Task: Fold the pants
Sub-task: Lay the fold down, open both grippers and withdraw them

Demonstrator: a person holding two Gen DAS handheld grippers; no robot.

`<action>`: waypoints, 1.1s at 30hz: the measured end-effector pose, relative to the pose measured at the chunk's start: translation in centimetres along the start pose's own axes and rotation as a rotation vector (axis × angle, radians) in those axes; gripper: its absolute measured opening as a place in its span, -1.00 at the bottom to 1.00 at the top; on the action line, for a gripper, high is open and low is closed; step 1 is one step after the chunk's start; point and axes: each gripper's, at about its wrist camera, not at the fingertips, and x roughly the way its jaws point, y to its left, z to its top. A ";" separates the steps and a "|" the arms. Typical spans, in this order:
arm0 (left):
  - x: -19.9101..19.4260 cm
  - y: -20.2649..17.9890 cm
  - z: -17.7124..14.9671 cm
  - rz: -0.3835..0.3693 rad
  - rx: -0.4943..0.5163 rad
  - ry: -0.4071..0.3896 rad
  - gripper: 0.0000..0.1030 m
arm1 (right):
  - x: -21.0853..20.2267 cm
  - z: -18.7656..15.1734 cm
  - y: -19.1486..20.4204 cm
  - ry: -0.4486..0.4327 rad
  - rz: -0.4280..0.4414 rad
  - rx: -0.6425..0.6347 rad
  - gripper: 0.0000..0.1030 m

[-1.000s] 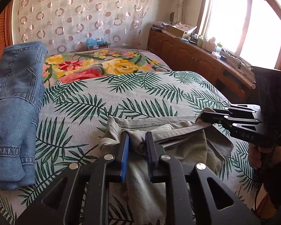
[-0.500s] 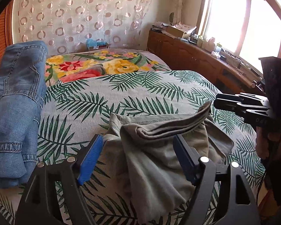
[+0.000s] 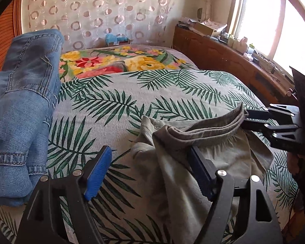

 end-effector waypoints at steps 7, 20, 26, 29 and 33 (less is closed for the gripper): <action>-0.7 -0.2 -0.1 -0.005 0.003 -0.016 0.51 | 2.1 2.4 -1.1 -0.016 -0.085 0.016 -0.31; -3.3 -1.6 -2.9 -0.045 0.016 0.003 0.51 | -3.5 -3.0 -0.8 -0.011 0.024 0.096 -0.31; -3.4 -1.8 -4.5 -0.043 0.022 0.029 0.51 | -4.9 -6.3 -0.1 0.039 0.045 0.114 -0.32; -3.2 -1.9 -4.9 -0.024 0.028 0.041 0.51 | -5.0 -6.7 -0.1 0.048 0.050 0.139 -0.32; -2.7 -1.8 -5.3 0.004 0.030 0.057 0.51 | -4.8 -6.9 0.5 0.066 0.051 0.116 -0.44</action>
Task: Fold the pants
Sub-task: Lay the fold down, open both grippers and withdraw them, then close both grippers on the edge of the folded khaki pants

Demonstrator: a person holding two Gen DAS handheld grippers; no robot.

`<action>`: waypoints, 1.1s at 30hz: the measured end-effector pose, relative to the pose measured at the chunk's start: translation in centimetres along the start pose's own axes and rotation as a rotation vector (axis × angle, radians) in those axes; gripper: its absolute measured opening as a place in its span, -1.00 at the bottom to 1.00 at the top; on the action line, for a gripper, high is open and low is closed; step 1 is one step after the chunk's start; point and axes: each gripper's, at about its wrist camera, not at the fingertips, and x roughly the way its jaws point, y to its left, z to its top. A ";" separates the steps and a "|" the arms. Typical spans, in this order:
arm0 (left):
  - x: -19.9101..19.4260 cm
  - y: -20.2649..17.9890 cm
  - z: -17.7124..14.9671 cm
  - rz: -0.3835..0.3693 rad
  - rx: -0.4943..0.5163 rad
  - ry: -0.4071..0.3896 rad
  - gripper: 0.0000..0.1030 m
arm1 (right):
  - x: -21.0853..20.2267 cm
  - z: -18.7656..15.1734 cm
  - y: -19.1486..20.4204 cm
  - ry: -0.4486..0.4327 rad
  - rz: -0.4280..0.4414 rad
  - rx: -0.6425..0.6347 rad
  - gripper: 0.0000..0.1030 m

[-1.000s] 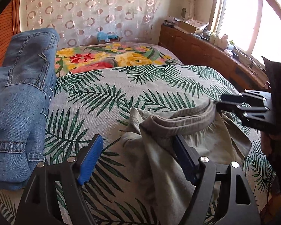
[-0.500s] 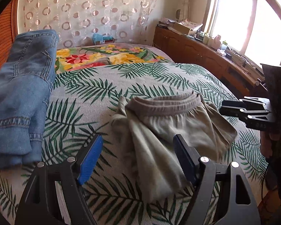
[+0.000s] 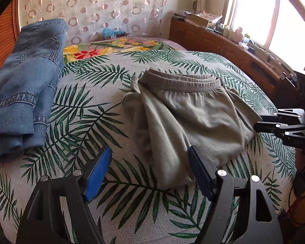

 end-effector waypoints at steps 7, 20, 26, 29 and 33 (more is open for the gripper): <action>0.3 0.4 -0.3 0.001 -0.006 0.004 0.53 | -0.7 -0.1 0.1 0.002 -0.021 -0.039 -0.82; -0.3 0.4 1.3 -0.006 -0.004 -0.027 0.54 | -1.9 0.9 0.0 -0.027 0.005 -0.011 -0.77; 0.1 0.2 3.8 -0.014 0.013 -0.053 0.54 | -1.7 2.7 -0.2 -0.070 -0.040 -0.011 -0.32; 1.0 0.4 4.8 -0.022 0.010 -0.038 0.53 | -1.4 3.5 -0.5 -0.091 -0.025 0.021 -0.10; 2.5 1.1 5.6 -0.034 -0.010 -0.004 0.39 | 0.0 4.2 -0.7 -0.075 -0.036 0.023 0.03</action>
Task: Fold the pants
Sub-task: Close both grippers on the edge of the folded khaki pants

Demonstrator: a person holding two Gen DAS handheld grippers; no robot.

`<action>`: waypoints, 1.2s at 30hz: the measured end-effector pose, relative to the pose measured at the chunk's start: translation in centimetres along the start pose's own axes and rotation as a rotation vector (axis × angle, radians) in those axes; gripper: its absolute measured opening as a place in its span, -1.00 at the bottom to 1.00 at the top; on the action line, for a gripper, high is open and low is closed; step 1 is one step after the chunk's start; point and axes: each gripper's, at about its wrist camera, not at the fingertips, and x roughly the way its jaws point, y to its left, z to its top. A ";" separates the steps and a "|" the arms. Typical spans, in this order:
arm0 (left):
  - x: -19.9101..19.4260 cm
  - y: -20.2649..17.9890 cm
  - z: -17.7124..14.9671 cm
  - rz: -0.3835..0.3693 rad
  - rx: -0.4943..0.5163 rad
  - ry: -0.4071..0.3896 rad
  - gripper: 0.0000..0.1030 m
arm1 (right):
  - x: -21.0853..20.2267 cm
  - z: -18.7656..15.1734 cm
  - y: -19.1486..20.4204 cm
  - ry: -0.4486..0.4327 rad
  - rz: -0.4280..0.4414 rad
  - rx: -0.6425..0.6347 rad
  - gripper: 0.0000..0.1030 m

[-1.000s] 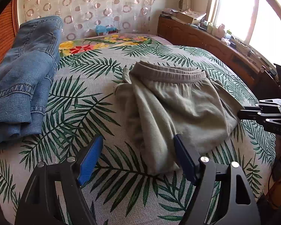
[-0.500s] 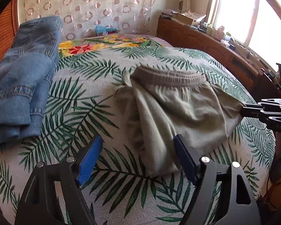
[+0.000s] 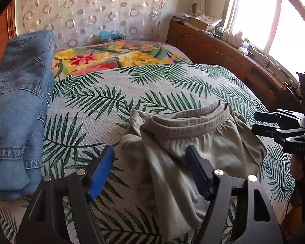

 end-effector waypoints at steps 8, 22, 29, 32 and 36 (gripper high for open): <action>1.8 1.3 0.3 -0.026 -0.050 0.044 0.35 | 3.1 0.9 -0.5 0.047 -0.002 0.026 0.04; 1.8 0.2 -0.1 -0.075 -0.016 0.021 -0.28 | 4.6 0.8 1.1 0.035 -0.024 -0.034 0.02; 1.3 0.2 0.0 -0.100 -0.021 0.015 -0.42 | 4.8 1.0 0.9 0.037 0.003 -0.039 -0.46; 0.9 0.1 0.0 -0.108 -0.017 -0.001 -0.54 | 4.9 1.0 1.1 0.037 0.016 -0.043 -0.60; -0.1 0.0 0.0 -0.123 -0.014 -0.027 -0.61 | 4.9 1.0 1.0 0.035 0.019 -0.035 -0.70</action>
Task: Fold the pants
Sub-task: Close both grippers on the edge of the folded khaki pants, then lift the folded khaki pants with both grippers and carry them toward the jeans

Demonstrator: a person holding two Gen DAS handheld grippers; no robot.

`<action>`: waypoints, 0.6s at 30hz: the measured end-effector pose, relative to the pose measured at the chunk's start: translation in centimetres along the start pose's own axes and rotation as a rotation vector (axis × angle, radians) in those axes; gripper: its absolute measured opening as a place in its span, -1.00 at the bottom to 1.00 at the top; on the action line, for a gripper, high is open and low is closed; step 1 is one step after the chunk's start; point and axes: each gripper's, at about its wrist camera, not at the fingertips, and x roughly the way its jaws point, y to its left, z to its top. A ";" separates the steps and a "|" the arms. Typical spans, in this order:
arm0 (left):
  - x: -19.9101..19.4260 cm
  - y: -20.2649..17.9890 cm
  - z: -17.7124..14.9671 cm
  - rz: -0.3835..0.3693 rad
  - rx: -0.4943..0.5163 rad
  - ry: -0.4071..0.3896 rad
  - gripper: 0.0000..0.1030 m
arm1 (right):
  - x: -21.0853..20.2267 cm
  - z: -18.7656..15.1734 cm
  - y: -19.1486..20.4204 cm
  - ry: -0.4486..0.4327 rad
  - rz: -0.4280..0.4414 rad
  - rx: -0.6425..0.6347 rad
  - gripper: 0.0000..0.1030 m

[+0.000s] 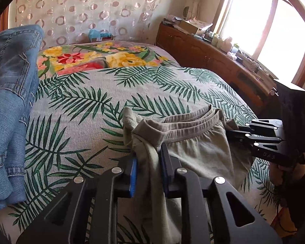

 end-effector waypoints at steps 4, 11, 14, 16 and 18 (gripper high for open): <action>-1.0 -0.3 0.1 -0.010 0.001 -0.029 -0.62 | -0.2 -0.1 -0.2 -0.007 0.004 0.011 -0.77; -3.1 -1.1 0.4 -0.014 0.010 -0.081 -0.63 | -1.6 -0.3 0.1 -0.055 0.005 0.023 -0.79; -4.5 -1.4 0.8 -0.005 0.018 -0.118 -0.63 | -2.8 0.0 0.3 -0.085 0.003 0.016 -0.79; -5.6 -1.6 1.2 0.001 0.022 -0.151 -0.63 | -3.7 0.3 0.5 -0.115 0.001 0.009 -0.79; -6.7 -1.7 1.7 0.008 0.027 -0.180 -0.63 | -4.7 0.7 0.8 -0.149 -0.001 0.000 -0.79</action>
